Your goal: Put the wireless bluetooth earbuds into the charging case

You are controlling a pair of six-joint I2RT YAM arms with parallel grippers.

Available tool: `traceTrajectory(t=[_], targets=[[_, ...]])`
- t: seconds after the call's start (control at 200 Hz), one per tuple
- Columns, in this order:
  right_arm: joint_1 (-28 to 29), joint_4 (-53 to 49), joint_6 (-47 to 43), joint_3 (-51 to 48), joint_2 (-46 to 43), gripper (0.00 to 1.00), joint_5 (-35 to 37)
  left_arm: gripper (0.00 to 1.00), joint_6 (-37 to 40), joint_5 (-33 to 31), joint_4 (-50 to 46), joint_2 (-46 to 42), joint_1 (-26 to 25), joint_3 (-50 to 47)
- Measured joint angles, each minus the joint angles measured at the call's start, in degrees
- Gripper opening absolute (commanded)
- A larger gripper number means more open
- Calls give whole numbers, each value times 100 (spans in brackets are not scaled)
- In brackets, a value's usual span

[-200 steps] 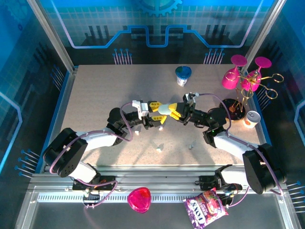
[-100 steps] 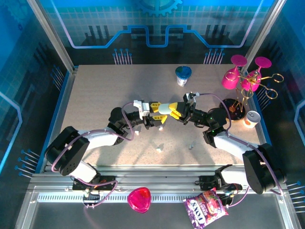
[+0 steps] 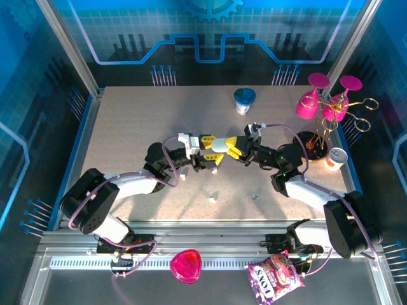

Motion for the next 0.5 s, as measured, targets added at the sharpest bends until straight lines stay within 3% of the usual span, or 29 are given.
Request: traceTrajectory(t=[0.285,0.5], targets=[[2,-13,-44,-2,0,23,-4,53,-2,4,-35,-24,0,0],[2,-101,-114,-2,-24,23,-13,48,-2,0,-59,-26,2,0]])
